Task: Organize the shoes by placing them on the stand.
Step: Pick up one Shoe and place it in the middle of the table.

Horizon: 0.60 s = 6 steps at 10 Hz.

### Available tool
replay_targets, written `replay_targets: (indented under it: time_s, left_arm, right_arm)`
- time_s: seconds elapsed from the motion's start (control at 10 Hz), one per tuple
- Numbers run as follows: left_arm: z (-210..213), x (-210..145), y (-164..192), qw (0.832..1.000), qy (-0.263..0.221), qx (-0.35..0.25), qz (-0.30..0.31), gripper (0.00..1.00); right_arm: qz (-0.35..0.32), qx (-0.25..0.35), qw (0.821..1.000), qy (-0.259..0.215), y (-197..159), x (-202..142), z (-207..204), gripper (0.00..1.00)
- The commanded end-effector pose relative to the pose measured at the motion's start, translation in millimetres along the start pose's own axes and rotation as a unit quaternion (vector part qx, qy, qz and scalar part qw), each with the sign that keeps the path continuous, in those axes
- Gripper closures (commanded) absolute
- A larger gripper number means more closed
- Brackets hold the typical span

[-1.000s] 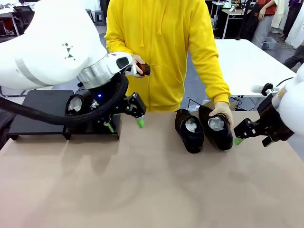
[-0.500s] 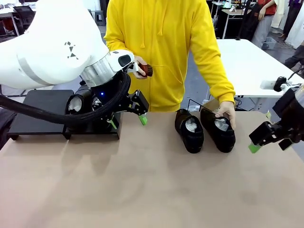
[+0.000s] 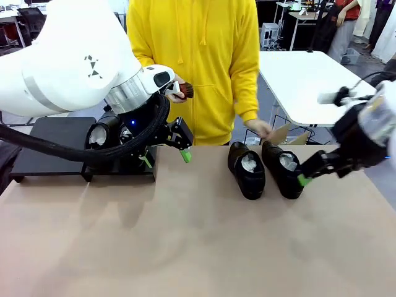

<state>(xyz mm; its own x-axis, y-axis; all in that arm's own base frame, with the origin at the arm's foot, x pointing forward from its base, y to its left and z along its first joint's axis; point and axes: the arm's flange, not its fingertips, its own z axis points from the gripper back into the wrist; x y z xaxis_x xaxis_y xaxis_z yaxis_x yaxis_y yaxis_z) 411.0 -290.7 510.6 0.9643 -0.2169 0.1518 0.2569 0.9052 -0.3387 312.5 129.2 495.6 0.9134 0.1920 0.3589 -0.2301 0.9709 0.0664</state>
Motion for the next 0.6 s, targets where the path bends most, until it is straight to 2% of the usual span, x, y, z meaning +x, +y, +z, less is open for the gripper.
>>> replay_targets:
  time_s: [0.0,0.3,0.5]
  left_arm:
    - [0.6,-2.1,1.1,1.000,-0.005,0.010,0.005,0.00]
    - [0.6,-2.1,1.1,1.000,-0.005,0.010,0.005,0.00]
    - [0.6,-2.1,1.1,1.000,-0.005,0.010,0.005,0.00]
  right_arm:
    - [0.021,-0.006,1.000,-0.001,19.4,55.1,-34.4,0.00]
    - [0.013,-0.030,0.999,-0.003,39.8,129.6,-69.3,0.00]
    - [0.014,-0.047,0.998,0.029,43.0,167.9,-90.5,0.00]
